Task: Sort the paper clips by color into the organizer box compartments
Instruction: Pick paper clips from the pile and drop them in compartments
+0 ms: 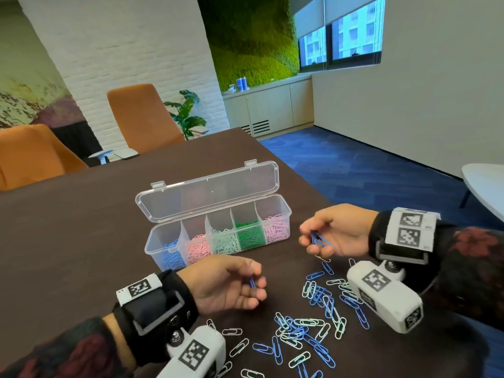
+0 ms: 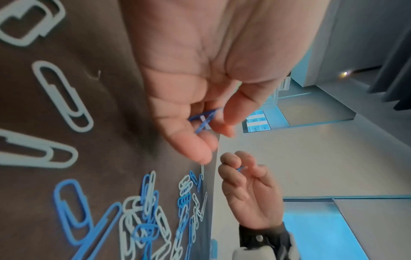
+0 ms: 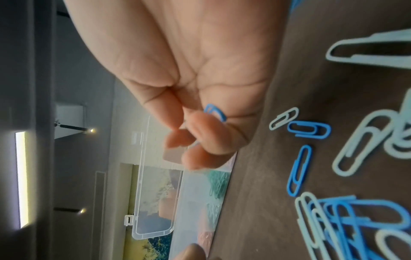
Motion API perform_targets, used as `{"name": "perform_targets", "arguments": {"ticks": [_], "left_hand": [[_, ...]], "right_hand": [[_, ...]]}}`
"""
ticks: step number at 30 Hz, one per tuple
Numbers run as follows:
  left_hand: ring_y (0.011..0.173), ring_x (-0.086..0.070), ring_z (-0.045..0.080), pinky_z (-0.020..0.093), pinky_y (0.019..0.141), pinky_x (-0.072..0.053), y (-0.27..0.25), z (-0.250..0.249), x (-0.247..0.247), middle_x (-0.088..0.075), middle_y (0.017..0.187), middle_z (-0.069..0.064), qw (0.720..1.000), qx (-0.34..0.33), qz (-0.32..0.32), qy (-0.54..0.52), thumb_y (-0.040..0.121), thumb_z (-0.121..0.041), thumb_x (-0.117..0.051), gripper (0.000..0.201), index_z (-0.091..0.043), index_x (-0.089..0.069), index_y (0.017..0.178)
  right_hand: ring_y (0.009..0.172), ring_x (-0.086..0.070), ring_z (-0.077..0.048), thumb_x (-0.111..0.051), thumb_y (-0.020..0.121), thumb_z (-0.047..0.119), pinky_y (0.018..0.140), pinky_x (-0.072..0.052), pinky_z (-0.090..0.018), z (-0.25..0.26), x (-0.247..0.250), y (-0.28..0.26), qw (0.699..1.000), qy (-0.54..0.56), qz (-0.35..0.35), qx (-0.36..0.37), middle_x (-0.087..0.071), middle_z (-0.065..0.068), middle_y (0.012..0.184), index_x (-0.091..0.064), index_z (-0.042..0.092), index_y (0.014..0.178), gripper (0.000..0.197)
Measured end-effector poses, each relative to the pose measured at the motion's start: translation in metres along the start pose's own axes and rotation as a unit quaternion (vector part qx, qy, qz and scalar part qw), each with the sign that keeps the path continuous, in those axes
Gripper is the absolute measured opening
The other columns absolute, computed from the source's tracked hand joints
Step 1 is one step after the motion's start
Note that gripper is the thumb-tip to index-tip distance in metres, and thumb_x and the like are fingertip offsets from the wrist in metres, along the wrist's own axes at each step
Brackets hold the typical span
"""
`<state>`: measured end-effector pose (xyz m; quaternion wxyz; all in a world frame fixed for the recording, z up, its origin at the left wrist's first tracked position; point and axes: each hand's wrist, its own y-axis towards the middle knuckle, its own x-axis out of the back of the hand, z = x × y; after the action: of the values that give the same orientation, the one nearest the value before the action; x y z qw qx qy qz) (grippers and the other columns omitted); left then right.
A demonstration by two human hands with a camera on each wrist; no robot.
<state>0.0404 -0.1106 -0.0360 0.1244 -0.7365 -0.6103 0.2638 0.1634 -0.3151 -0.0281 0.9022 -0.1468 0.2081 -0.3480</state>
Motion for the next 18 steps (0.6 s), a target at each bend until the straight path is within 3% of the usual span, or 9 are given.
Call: {"name": "perform_targets", "arguments": {"ticks": [3, 7, 9, 11, 12, 14, 16, 18], "left_hand": [[0.052, -0.057, 0.018, 0.023, 0.047, -0.049, 0.001, 0.000, -0.006, -0.056, 0.067, 0.009, 0.999, -0.004, 0.029, 0.033, 0.068, -0.011, -0.049, 0.009, -0.008, -0.057, 0.071], [0.043, -0.043, 0.006, 0.016, 0.041, -0.035, 0.002, 0.000, -0.019, -0.048, 0.055, -0.004, 0.969, -0.041, 0.020, 0.244, 0.071, -0.014, -0.051, 0.004, -0.013, -0.054, 0.073], [0.043, -0.041, 0.000, 0.013, 0.045, -0.034, 0.003, -0.005, -0.024, -0.048, 0.054, -0.012, 0.908, -0.063, 0.020, 0.415, 0.080, -0.014, -0.059, 0.006, -0.018, -0.056, 0.076], [0.048, -0.043, -0.001, 0.010, 0.051, -0.032, 0.006, -0.009, -0.026, -0.049, 0.057, -0.012, 0.793, -0.097, 0.018, 0.601, 0.087, -0.016, -0.062, 0.005, -0.019, -0.060, 0.084], [0.053, -0.044, 0.001, 0.010, 0.054, -0.031, 0.007, -0.011, -0.029, -0.048, 0.061, -0.011, 0.733, -0.117, 0.018, 0.669, 0.087, -0.017, -0.063, 0.003, -0.017, -0.062, 0.090], [0.066, -0.044, 0.006, 0.017, 0.058, -0.031, 0.012, -0.012, -0.034, -0.048, 0.071, -0.010, 0.649, -0.140, 0.004, 0.748, 0.086, -0.020, -0.063, 0.015, -0.014, -0.062, 0.100], [0.076, -0.044, 0.010, 0.021, 0.065, -0.029, 0.020, -0.014, -0.038, -0.046, 0.078, -0.009, 0.618, -0.152, -0.032, 0.771, 0.086, -0.022, -0.063, 0.021, -0.015, -0.060, 0.106], [0.079, -0.043, 0.011, 0.021, 0.067, -0.028, 0.031, -0.018, -0.042, -0.044, 0.078, -0.008, 0.620, -0.161, -0.056, 0.766, 0.087, -0.023, -0.063, 0.025, -0.014, -0.059, 0.109]], "right_hand": [[0.044, -0.043, -0.016, -0.043, 0.079, 0.015, 0.031, -0.028, -0.017, -0.003, 0.008, 0.000, 0.999, -0.006, -0.004, -0.032, -0.048, -0.010, 0.064, -0.050, 0.006, 0.069, 0.015], [0.040, -0.025, -0.007, -0.050, 0.090, 0.020, 0.031, -0.017, -0.014, -0.004, 0.010, -0.002, 0.969, -0.227, -0.082, -0.041, -0.034, 0.003, 0.055, -0.050, 0.013, 0.069, 0.022], [0.038, -0.029, -0.007, -0.059, 0.088, 0.019, 0.034, -0.023, -0.015, -0.001, 0.006, -0.008, 0.904, -0.414, -0.102, -0.012, -0.038, 0.005, 0.052, -0.053, 0.015, 0.071, 0.018], [0.038, -0.037, -0.003, -0.063, 0.086, 0.020, 0.040, -0.031, -0.016, 0.005, 0.003, -0.014, 0.823, -0.560, -0.088, 0.033, -0.047, 0.010, 0.048, -0.056, 0.017, 0.076, 0.012], [0.041, -0.041, -0.001, -0.064, 0.085, 0.018, 0.044, -0.033, -0.014, 0.009, 0.002, -0.016, 0.797, -0.597, -0.079, 0.049, -0.052, 0.013, 0.048, -0.057, 0.018, 0.077, 0.011], [0.050, -0.046, 0.000, -0.066, 0.082, 0.017, 0.050, -0.034, -0.012, 0.013, 0.001, -0.019, 0.749, -0.656, -0.072, 0.063, -0.053, 0.013, 0.055, -0.057, 0.021, 0.076, 0.012], [0.056, -0.044, -0.001, -0.068, 0.081, 0.017, 0.053, -0.034, -0.014, 0.015, 0.001, -0.019, 0.715, -0.693, -0.072, 0.059, -0.049, 0.011, 0.061, -0.056, 0.023, 0.077, 0.015], [0.059, -0.044, -0.002, -0.069, 0.081, 0.018, 0.054, -0.033, -0.015, 0.013, 0.002, -0.020, 0.697, -0.712, -0.067, 0.053, -0.048, 0.010, 0.064, -0.057, 0.023, 0.081, 0.013]]}}
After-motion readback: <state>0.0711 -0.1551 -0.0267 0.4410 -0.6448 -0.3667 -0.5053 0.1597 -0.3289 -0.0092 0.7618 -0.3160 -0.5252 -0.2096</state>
